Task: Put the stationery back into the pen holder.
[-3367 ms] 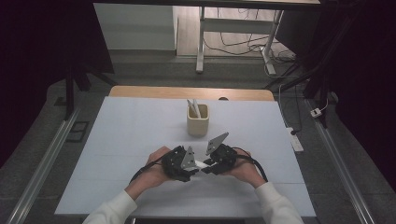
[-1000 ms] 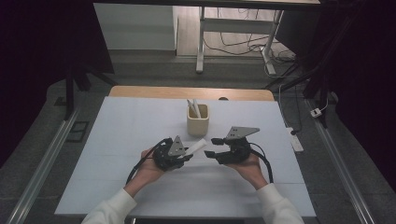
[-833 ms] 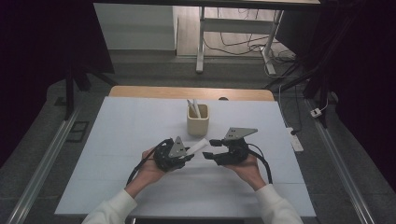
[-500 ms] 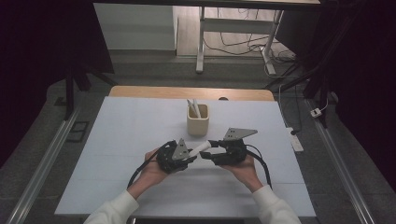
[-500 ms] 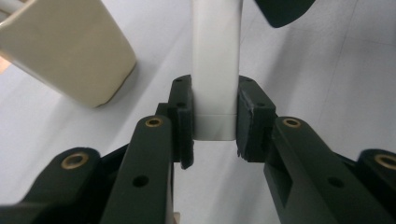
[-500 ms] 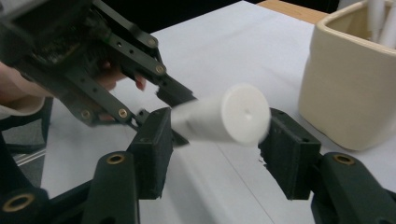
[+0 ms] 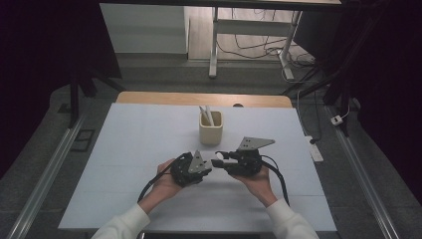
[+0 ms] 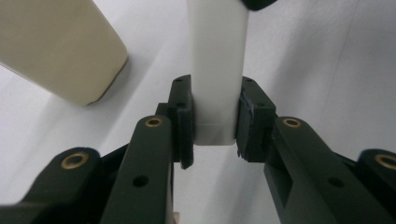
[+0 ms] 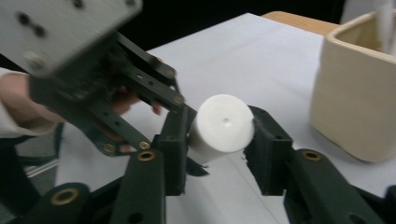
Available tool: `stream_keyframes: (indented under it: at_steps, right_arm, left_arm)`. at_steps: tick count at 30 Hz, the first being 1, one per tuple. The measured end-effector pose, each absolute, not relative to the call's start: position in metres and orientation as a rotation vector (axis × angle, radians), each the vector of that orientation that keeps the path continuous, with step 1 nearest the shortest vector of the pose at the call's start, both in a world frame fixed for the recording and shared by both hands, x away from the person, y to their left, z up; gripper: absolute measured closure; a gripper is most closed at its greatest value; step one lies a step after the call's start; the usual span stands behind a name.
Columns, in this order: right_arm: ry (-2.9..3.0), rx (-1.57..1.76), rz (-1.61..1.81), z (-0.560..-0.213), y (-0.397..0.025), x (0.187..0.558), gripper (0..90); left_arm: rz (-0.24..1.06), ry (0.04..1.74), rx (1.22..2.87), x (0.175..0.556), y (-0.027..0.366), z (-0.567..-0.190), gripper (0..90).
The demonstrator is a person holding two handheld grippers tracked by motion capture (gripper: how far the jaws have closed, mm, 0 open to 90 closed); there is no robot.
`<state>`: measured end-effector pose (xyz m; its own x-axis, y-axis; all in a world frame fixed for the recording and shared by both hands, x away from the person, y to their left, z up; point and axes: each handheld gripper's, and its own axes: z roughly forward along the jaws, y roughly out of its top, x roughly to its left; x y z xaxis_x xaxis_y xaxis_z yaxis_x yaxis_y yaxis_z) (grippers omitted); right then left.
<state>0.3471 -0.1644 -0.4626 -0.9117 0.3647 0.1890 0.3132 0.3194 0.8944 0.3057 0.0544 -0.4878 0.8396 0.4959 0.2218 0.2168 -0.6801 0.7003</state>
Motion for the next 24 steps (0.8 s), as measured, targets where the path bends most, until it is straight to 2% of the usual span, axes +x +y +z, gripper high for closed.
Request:
stream_keyframes:
  at_steps: [8,12,18,24]
  right_arm:
    - [2.518,0.573,1.664,-0.458,-0.159,0.341,66.0]
    - [2.49,0.559,1.644,-0.455,-0.161,0.34,66.0]
    - [2.452,0.576,1.64,-0.452,-0.168,0.342,66.0]
    - [2.426,0.586,1.613,-0.449,-0.173,0.343,66.1]
  left_arm:
    - [0.513,0.52,2.304,0.306,0.055,-0.489,68.5]
    - [0.495,0.558,2.284,0.309,0.059,-0.488,57.4]
    - [0.453,0.602,2.253,0.31,0.068,-0.485,45.6]
    - [0.461,0.64,2.223,0.305,0.077,-0.48,37.3]
